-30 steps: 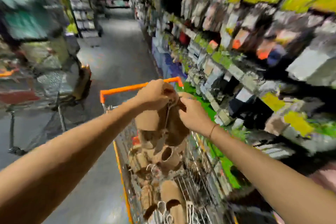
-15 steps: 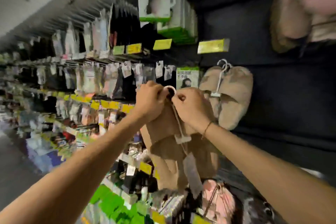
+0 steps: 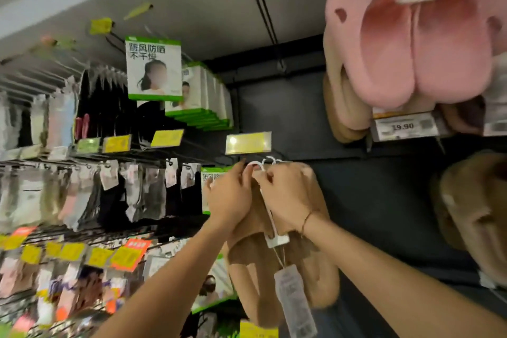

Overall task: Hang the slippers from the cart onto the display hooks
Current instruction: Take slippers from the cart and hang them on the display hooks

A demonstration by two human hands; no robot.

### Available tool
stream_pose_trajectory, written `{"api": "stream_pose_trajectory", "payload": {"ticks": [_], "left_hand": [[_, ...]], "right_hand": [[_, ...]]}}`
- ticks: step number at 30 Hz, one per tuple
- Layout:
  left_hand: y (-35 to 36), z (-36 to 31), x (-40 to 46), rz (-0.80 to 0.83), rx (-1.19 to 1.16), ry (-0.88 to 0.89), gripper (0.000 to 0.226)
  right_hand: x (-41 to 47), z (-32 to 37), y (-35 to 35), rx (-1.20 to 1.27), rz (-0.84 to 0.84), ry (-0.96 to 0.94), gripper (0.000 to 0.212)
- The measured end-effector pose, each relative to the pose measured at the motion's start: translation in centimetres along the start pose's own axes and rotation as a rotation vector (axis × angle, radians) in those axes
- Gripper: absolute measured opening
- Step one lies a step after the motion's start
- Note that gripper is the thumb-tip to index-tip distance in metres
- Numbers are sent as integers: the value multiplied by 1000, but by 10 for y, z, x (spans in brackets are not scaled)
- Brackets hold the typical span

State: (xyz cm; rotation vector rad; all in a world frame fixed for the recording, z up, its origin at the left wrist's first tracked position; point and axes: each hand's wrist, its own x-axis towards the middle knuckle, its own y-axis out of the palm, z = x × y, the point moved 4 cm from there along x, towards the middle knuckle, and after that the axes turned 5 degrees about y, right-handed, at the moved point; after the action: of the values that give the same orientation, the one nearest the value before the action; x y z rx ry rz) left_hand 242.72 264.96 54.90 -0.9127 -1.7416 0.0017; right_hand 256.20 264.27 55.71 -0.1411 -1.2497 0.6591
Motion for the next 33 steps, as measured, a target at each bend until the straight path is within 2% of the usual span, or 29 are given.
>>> {"api": "stream_pose_trajectory", "payload": {"ticks": [3, 6, 11, 16, 20, 23, 25, 27, 30, 33], "left_hand": [[1, 0, 16, -105, -89, 69, 25], [8, 10, 31, -87, -131, 58, 25], [14, 10, 51, -94, -184, 73, 31], [32, 20, 63, -99, -178, -4, 7], [49, 49, 52, -95, -324, -35, 23], [44, 81, 27, -21, -296, -46, 28], [27, 113, 6, 54, -212, -83, 29], [2, 154, -22, 108, -87, -94, 24], [-47, 227, -81, 152, 84, -174, 23], [-104, 309, -170, 171, 108, -392, 22]], "right_hand": [[13, 5, 4, 8, -52, -88, 42], [20, 7, 5, 37, -54, -152, 41], [36, 5, 6, 59, -95, -144, 37], [47, -9, 24, 46, 64, -31, 31], [31, -14, 25, -50, 106, -15, 31], [-2, 15, 28, -159, -78, -111, 33], [-41, 57, 47, -14, -137, -235, 34], [-80, 102, 79, 147, 3, -330, 26], [-132, 163, 142, 349, 358, -355, 17], [-205, 228, 194, 425, 638, -419, 16]]}}
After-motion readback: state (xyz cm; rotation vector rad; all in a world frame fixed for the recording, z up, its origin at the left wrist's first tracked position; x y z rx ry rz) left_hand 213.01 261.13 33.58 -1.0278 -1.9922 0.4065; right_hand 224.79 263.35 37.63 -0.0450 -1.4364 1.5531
